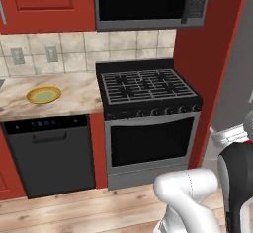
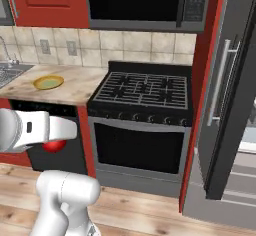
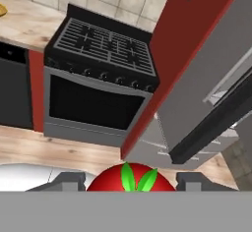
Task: Pick tomato from the fridge and place it on the plate on the counter.
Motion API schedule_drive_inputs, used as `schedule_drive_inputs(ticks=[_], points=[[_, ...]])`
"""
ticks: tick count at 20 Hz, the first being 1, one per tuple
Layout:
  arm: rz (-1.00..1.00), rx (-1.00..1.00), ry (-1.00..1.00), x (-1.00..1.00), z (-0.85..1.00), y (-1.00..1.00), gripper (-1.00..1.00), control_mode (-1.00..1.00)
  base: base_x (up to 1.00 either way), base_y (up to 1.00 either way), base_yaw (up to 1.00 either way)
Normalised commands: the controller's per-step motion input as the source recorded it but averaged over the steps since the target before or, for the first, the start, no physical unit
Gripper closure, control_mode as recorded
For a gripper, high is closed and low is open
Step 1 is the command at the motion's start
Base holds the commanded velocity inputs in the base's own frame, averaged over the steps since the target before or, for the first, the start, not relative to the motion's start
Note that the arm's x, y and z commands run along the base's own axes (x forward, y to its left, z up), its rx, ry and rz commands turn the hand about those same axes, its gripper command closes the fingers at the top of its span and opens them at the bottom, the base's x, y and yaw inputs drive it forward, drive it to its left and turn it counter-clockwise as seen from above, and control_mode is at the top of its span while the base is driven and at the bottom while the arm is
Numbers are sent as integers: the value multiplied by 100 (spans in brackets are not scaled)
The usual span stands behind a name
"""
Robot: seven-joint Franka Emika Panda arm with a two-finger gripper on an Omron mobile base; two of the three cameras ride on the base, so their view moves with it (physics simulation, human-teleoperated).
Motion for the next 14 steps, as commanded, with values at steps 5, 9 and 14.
schedule_drive_inputs(ticks=[5,9,14], points=[[0,0,0,0,0,0,100,100,55,100,0],[0,0,0,0,0,0,100,100,89,100,0],[0,0,0,0,0,0,100,100,95,100,0]])
